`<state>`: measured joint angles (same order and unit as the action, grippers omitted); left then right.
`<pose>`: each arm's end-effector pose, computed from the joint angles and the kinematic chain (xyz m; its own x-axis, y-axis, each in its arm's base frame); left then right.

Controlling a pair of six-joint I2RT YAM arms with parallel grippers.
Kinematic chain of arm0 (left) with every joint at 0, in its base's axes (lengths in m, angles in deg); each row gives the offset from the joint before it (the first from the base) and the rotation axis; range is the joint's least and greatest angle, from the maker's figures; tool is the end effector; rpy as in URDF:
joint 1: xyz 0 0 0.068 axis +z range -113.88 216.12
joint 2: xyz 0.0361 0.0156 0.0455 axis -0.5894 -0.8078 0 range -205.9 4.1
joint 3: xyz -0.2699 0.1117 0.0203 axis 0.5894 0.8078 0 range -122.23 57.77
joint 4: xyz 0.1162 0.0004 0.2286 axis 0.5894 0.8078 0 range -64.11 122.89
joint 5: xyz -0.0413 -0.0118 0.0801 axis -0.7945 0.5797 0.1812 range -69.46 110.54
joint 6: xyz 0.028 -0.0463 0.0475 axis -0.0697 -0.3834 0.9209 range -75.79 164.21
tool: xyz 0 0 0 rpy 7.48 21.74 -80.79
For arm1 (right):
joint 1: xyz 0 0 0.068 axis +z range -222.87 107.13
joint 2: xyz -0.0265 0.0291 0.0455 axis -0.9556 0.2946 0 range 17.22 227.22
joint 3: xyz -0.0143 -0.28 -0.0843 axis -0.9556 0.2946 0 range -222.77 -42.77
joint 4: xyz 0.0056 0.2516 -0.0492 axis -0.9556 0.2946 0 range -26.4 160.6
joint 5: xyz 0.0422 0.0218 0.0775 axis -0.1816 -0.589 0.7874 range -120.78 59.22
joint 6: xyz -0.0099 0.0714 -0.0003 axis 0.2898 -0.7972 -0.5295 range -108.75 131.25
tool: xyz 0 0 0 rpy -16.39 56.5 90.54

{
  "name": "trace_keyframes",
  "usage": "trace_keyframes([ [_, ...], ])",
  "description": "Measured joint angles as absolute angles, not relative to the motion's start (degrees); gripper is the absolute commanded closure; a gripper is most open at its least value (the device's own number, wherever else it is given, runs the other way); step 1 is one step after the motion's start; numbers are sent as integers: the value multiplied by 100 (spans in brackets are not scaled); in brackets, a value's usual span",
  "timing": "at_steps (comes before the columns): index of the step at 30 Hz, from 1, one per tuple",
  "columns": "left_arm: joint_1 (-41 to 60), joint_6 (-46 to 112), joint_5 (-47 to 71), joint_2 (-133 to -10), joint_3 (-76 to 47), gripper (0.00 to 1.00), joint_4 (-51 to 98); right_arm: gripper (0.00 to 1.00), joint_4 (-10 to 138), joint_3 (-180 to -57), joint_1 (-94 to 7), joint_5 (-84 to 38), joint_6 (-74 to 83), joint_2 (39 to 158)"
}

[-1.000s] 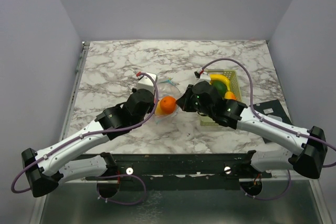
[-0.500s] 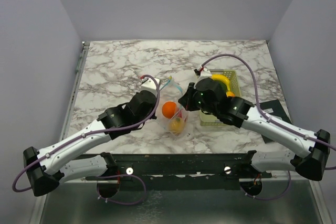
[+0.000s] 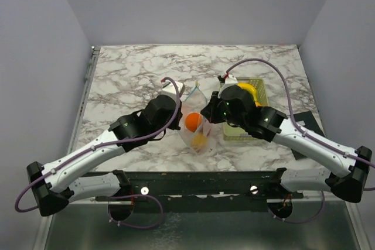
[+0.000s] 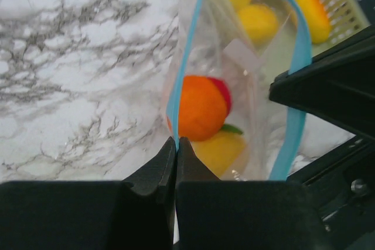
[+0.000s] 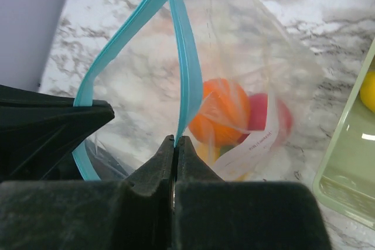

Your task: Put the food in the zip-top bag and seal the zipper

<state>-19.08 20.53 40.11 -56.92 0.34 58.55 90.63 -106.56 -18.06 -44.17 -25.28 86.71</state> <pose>0.1476 -0.1774 0.3304 -0.5579 0.1394 -0.8181 0.4317 0.8907 -0.1426 0.1702 0.2173 0.3446 -0.6568 0.0734 -0.7505 -0.3631 0.8415 0.4001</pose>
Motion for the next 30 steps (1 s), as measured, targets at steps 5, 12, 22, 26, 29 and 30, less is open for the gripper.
trace_keyframes([
  [5,-1908,2090,3965,-5119,-493,100,5656,99,9032,-10914,-1806,-4428,-2469,8304],
  [12,-1906,1911,4061,-5220,491,100,5153,99,8503,-10169,-1806,-4456,-2631,8693],
  [22,-1897,1832,3782,-5786,154,100,5599,99,8670,-10514,-1806,-4236,-2618,9074],
  [26,-1897,1865,3878,-5200,-460,100,5464,99,8626,-10831,-1806,-4312,-2568,8608],
  [29,-1895,1857,4037,-5080,-355,100,5337,99,8547,-10824,-1806,-4421,-2566,8405],
  [30,-1878,1839,4074,-5154,-193,100,5243,99,8517,-10803,-1806,-4445,-2570,8429],
])
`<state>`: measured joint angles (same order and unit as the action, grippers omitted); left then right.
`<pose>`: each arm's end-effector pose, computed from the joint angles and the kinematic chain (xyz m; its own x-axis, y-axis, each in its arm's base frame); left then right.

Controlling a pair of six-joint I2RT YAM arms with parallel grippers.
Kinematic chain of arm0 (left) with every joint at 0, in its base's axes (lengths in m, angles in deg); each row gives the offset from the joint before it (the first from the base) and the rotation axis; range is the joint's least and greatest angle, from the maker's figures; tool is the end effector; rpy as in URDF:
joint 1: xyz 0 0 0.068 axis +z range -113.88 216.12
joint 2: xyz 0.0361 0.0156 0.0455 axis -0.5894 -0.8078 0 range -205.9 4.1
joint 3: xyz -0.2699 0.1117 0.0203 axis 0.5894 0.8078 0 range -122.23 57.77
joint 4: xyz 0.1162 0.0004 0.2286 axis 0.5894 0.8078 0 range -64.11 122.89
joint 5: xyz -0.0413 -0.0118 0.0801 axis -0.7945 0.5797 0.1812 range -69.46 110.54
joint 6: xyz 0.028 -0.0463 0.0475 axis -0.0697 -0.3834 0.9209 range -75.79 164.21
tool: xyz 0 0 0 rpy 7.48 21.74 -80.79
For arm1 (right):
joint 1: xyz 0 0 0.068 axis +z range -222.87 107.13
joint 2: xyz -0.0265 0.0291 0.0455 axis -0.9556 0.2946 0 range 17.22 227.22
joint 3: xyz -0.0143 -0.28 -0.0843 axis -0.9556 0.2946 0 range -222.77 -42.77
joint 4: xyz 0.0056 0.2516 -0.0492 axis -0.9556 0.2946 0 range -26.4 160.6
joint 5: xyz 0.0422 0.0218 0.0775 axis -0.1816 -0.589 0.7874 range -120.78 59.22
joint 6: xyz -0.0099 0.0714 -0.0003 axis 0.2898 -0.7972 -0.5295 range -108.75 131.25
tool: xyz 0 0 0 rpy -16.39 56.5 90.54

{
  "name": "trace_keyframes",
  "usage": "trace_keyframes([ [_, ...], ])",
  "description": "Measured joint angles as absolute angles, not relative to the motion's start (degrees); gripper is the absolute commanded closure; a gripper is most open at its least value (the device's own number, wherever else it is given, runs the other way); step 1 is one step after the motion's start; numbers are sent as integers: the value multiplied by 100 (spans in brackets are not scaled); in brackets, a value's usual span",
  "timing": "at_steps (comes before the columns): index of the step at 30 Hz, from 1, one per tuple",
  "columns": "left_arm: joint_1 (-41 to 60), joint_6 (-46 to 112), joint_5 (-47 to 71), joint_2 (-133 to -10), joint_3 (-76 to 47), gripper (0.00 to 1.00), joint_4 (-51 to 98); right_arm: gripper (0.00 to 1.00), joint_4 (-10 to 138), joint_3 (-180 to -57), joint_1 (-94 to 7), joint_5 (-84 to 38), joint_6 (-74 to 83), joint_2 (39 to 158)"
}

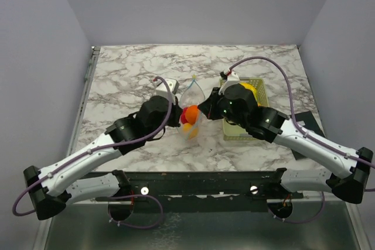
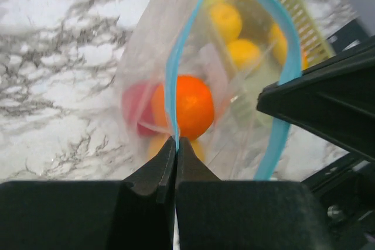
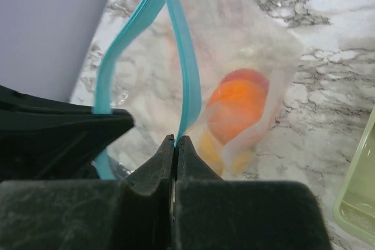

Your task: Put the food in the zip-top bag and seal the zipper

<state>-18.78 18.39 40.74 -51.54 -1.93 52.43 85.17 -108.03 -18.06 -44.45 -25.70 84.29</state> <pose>0.1399 -0.1634 0.3756 -0.4524 -0.0673 -0.8893 0.4301 0.8570 -0.2837 0.1681 0.2138 0.3757 -0.5850 0.1840 -0.7899 -0.3972 0.7842 0.4768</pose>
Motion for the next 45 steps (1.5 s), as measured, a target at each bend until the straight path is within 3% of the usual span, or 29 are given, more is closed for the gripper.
trace_keyframes([
  [8,-1821,1658,3779,-6302,860,100,5304,99,8582,-10324,-1806,-4463,-2640,9312],
  [18,-1775,1918,3937,-5618,-482,100,5427,99,8788,-10814,-1806,-4749,-2461,8831],
  [45,-1596,3013,5311,-6059,-934,100,6185,99,8506,-10916,-2158,-4848,-2260,9911],
])
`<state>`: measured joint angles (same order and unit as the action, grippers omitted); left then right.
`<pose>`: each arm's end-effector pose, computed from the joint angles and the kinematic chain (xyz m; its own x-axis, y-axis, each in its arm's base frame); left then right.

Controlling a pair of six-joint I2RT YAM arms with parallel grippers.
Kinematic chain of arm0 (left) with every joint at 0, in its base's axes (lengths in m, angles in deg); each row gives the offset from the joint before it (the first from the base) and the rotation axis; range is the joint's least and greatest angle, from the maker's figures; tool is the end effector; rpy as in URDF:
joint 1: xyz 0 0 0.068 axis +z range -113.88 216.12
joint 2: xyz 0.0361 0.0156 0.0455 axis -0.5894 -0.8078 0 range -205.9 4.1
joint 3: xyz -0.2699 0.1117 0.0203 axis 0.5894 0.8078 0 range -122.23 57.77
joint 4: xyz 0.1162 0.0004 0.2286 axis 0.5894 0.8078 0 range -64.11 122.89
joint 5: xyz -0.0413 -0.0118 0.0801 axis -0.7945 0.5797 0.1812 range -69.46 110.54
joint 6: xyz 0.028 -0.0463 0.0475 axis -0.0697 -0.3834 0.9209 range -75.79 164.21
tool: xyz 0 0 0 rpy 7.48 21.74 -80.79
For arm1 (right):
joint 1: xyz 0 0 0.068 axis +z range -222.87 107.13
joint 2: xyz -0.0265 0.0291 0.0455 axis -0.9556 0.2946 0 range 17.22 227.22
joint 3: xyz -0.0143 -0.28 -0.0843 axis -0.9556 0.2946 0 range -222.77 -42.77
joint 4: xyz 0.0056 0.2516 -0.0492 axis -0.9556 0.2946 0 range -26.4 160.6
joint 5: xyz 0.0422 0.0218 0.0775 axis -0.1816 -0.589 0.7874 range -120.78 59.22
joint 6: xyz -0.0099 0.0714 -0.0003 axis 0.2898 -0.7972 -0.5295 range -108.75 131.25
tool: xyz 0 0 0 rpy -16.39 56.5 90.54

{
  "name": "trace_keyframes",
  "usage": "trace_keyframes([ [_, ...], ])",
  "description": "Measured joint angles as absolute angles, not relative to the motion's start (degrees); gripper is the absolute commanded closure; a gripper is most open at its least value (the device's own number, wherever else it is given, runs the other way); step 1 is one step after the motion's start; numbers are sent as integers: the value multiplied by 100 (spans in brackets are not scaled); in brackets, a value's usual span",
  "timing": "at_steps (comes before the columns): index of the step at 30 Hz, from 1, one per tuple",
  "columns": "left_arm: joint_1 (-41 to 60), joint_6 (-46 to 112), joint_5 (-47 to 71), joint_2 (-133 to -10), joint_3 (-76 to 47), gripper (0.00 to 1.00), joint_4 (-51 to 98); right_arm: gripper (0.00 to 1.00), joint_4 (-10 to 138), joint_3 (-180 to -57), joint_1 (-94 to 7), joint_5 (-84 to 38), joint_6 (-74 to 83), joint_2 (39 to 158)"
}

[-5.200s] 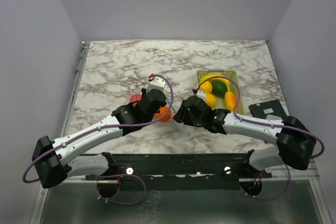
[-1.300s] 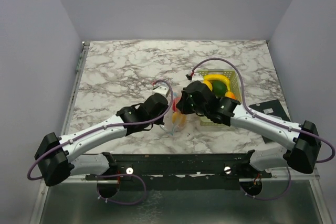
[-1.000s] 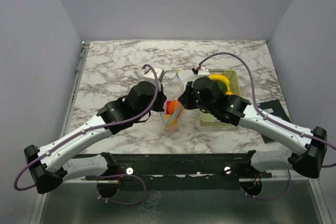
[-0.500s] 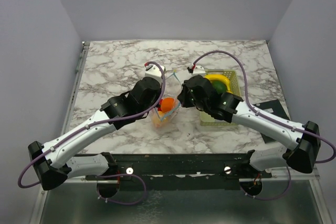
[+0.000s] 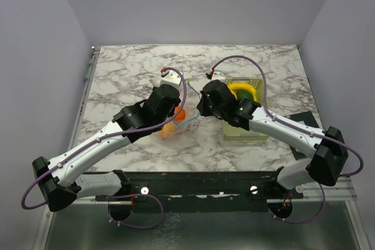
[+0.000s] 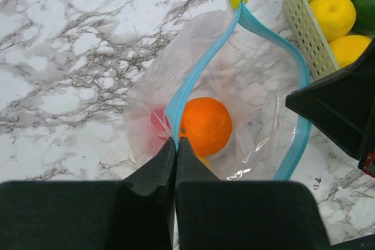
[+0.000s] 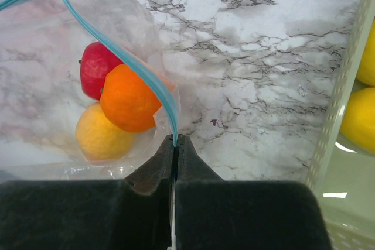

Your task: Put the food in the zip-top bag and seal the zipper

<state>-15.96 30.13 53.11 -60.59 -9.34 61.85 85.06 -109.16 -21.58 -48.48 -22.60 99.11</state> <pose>0.1719 -0.1686 0.3722 -0.4240 0.2105 -0.8809 0.2946 0.9518 0.0856 0.2214 0.2471 0.3104 -0.6418 0.0478 -0.7654 -0.2817 0.9136 0.2933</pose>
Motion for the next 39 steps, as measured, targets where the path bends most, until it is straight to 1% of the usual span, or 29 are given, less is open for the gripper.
trace_keyframes([
  [8,-1596,3030,5309,-6326,-726,100,5971,99,8228,-10754,-2388,-4459,-2277,10352],
  [14,-1570,3030,5143,-6378,-379,100,5671,99,8226,-10586,-2425,-4371,-2277,10379],
  [15,-1570,3030,5117,-6378,-329,100,5615,98,8226,-10586,-2425,-4362,-2275,10368],
  [18,-1570,3024,4999,-6374,-139,100,5481,87,8254,-10586,-2425,-4332,-2264,10287],
  [24,-1570,3022,4901,-6367,36,100,5383,53,8353,-10586,-2425,-4336,-2187,9845],
  [26,-1570,3024,4901,-6358,69,100,5374,44,8364,-10586,-2425,-4341,-2168,9611],
  [28,-1570,3032,4903,-6352,106,100,5341,40,8405,-10586,-2425,-4369,-2135,9373],
  [31,-1567,3059,4905,-6352,137,100,5322,37,8558,-10591,-2425,-4522,-2058,9063],
  [39,-1567,3085,4905,-6352,150,100,5296,30,9199,-10634,-2473,-5189,-1770,8508],
])
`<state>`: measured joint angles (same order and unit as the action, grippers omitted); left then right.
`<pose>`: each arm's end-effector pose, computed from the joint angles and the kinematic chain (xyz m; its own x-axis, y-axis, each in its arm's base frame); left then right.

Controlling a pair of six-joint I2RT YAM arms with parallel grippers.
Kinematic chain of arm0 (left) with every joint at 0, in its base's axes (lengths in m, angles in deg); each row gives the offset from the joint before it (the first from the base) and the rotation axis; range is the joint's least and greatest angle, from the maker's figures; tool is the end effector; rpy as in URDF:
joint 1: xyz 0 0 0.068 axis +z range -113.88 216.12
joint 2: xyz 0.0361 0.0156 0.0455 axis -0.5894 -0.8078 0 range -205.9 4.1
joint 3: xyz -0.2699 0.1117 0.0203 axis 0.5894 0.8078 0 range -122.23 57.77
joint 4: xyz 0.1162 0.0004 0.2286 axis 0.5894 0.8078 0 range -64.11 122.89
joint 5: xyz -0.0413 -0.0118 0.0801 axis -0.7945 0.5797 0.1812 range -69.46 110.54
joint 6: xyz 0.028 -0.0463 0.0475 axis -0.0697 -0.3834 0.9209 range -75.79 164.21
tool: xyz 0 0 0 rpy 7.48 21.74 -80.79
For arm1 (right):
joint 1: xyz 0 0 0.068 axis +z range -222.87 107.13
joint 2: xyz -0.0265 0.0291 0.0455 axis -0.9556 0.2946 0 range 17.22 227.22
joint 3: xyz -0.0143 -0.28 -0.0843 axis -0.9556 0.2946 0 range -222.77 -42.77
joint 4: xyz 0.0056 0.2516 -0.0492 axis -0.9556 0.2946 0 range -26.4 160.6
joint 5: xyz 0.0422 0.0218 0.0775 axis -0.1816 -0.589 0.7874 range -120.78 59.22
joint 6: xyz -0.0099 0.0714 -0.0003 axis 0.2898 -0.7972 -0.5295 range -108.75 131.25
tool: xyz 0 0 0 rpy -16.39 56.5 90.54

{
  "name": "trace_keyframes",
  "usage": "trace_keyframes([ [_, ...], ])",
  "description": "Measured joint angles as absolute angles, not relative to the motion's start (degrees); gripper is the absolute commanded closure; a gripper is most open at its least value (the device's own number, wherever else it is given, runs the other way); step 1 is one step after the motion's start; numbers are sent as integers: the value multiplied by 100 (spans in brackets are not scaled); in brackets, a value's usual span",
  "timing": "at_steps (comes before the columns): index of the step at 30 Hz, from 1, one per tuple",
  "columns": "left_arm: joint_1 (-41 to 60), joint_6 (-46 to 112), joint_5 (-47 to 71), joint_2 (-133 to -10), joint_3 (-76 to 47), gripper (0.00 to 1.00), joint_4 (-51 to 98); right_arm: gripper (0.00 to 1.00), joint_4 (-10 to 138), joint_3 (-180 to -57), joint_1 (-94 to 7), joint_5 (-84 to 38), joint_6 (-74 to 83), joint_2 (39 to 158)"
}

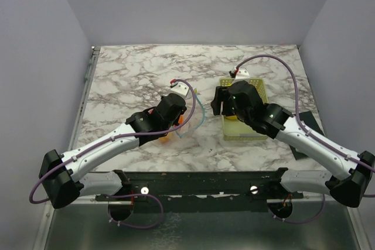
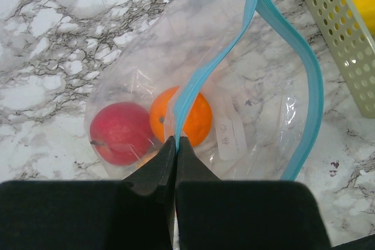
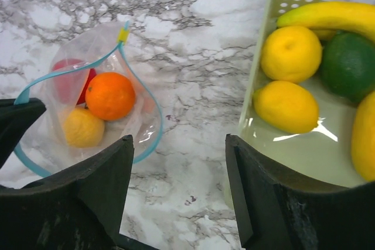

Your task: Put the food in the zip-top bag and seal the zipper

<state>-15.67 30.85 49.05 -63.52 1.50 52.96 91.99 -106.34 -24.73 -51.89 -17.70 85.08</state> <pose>0.1815 -0.1846 0.3098 -0.4801 0.2814 -0.8309 0.3578 0.9276 0.1075 0.1931 0.1831 0.3490 -0.5537 0.0588 -0.8306 -0.2565 0.9370 0.2373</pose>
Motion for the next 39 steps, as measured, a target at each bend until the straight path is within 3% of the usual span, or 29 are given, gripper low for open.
trace_keyframes([
  [12,-1570,3133,4909,-6299,202,100,5287,26,9896,-10634,-3321,-5678,-1313,8429],
  [21,-1570,3146,4960,-6245,205,100,5287,20,9743,-10158,-4221,-5206,-1099,9052],
  [39,-1570,3170,4977,-6245,220,100,5285,11,9019,-10193,-4748,-4159,-769,10566],
])
